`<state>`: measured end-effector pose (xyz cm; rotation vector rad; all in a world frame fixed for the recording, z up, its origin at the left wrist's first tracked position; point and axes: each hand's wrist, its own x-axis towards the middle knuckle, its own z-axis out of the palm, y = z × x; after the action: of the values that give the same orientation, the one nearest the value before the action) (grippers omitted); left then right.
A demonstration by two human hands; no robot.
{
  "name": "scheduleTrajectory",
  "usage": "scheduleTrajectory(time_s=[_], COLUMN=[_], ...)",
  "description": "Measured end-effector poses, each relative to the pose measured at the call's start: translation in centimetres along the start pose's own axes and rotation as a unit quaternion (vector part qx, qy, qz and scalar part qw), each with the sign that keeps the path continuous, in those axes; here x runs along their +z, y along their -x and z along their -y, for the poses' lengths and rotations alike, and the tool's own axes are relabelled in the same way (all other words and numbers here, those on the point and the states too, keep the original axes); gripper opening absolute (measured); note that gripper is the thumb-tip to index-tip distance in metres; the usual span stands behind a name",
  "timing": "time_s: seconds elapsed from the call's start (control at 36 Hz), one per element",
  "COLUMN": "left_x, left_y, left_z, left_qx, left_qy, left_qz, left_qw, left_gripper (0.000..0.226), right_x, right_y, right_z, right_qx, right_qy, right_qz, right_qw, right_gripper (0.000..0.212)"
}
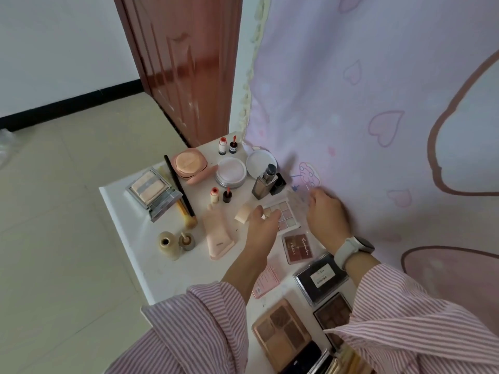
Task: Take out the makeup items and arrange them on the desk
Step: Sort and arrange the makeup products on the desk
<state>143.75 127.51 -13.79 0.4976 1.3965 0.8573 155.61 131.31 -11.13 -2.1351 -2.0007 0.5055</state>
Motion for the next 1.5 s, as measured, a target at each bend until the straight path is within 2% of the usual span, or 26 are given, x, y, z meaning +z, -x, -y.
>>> scheduleTrajectory(time_s=[0.06, 0.14, 0.25, 0.33, 0.39, 0.5, 0.67, 0.81, 0.89, 0.97, 1.06, 1.19, 1.28, 1.36, 1.44, 1.47, 1.5], left_x=[0.0, 0.0, -0.1, -0.3, -0.3, -0.6, -1.4, -2.9, -4.2, -5.8, -7.2, -9.0, -10.1, -11.0, -11.4, -11.5, -11.4], left_y=[0.1, 0.1, 0.5, 0.7, 1.0, 1.1, 1.7, 3.0, 4.2, 5.4, 6.4, 7.8, 8.0, 8.1, 8.0, 7.9, 8.1], left_z=[0.0, 0.4, 0.5, 0.6, 0.8, 1.7, 3.1, 4.1, 5.3, 7.2, 9.0, 11.4, 12.8, 14.0, 14.6, 14.5, 14.2], left_qx=[-0.001, 0.008, 0.018, 0.032, 0.048, 0.071, 0.135, 0.222, 0.265, 0.275, 0.287, 0.305, 0.289, 0.281, 0.295, 0.306, 0.311], left_qy=[-0.005, -0.009, -0.031, -0.054, -0.067, -0.141, -0.264, -0.374, -0.419, -0.459, -0.492, -0.542, -0.565, -0.579, -0.579, -0.564, -0.531], left_qz=[-0.004, -0.006, -0.004, -0.001, -0.001, -0.014, -0.018, -0.041, -0.065, -0.099, -0.133, -0.18, -0.192, -0.183, -0.179, -0.178, -0.178], left_qw=[1.0, 1.0, 0.999, 0.998, 0.997, 0.987, 0.955, 0.9, 0.866, 0.839, 0.811, 0.762, 0.749, 0.743, 0.739, 0.746, 0.768], left_gripper=[0.055, 0.055, 0.054, 0.053, 0.048, 0.049, 0.047, 0.043, 0.04, 0.037, 0.035, 0.041, 0.043, 0.044, 0.039, 0.035, 0.032], right_x=[0.2, 1.0, 2.2, 2.6, 2.7, 2.7, 2.9, 2.7, 3.4, 4.6, 5.8, 7.2, 7.1, 6.5, 5.6, 5.2, 5.0], right_y=[-0.3, -0.3, 1.1, 2.0, 2.0, 2.0, 2.2, 3.6, 5.7, 6.7, 6.5, 6.5, 7.0, 8.6, 11.0, 11.7, 12.5], right_z=[-0.2, -0.6, -1.2, -1.6, -1.9, -1.9, -2.5, -3.0, -3.0, -2.6, -2.0, -1.9, -2.0, -1.9, -1.1, -0.7, -0.3], right_qx=[-0.005, -0.025, -0.079, -0.103, -0.103, -0.093, -0.067, -0.145, -0.1, -0.032, 0.017, 0.031, 0.01, -0.048, -0.06, -0.055, -0.053], right_qy=[-0.009, 0.001, 0.079, 0.166, 0.218, 0.29, 0.317, 0.2, 0.132, 0.118, 0.132, 0.156, 0.088, -0.059, -0.216, -0.248, -0.267], right_qz=[-0.001, -0.013, -0.049, -0.088, -0.082, -0.068, -0.074, -0.093, -0.05, 0.01, 0.031, 0.026, -0.01, -0.035, 0.053, 0.088, 0.12], right_qw=[1.0, 1.0, 0.993, 0.977, 0.967, 0.95, 0.943, 0.964, 0.985, 0.992, 0.991, 0.987, 0.996, 0.996, 0.973, 0.963, 0.955], right_gripper=[0.031, 0.025, 0.053, 0.052, 0.054, 0.059, 0.057, 0.05, 0.033, 0.042, 0.054, 0.05, 0.05, 0.043, 0.039, 0.038, 0.038])
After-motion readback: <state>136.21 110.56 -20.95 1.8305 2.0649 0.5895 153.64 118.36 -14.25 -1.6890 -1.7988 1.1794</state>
